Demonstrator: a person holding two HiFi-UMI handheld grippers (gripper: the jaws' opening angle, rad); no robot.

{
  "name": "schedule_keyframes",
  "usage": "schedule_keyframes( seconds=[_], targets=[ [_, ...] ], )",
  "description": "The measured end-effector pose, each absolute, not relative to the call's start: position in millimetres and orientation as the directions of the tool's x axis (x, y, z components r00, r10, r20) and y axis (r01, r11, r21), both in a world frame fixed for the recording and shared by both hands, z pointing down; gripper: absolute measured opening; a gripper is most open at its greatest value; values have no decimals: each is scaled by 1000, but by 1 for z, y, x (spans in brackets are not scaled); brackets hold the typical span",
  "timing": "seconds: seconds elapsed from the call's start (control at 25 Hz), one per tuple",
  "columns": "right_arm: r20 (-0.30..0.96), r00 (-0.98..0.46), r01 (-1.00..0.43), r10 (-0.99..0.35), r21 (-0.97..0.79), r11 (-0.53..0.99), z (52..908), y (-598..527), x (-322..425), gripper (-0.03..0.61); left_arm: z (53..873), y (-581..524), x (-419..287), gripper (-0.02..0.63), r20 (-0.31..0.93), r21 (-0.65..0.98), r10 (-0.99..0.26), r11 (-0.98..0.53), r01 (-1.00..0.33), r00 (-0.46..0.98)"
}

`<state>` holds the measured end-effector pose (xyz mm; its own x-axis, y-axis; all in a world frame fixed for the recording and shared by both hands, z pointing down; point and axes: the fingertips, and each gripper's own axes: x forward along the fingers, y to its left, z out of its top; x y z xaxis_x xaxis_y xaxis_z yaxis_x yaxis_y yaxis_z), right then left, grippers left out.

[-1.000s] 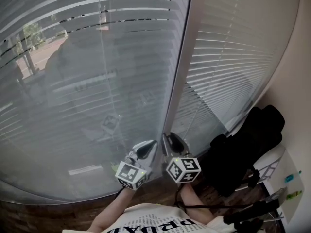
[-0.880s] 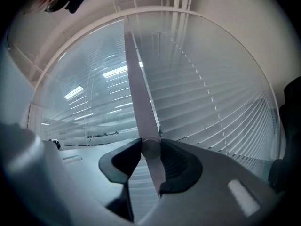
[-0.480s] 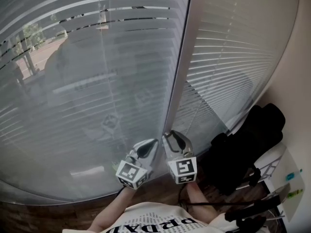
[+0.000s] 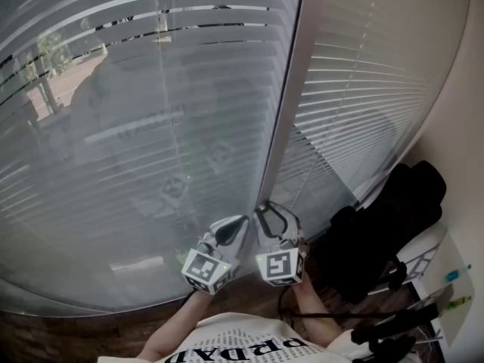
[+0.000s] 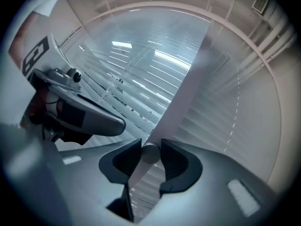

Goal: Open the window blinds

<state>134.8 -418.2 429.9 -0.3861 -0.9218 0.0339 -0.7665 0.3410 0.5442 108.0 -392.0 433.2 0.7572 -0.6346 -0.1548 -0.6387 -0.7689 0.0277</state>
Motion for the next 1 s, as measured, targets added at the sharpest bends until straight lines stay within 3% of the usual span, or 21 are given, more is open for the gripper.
schedule_keyframes(
  seconds=[1.0],
  targets=[
    [14, -369, -877, -930, 328, 352, 428, -422, 142, 133, 433, -394, 110, -8, -154, 28, -639, -765, -644, 753]
  ],
)
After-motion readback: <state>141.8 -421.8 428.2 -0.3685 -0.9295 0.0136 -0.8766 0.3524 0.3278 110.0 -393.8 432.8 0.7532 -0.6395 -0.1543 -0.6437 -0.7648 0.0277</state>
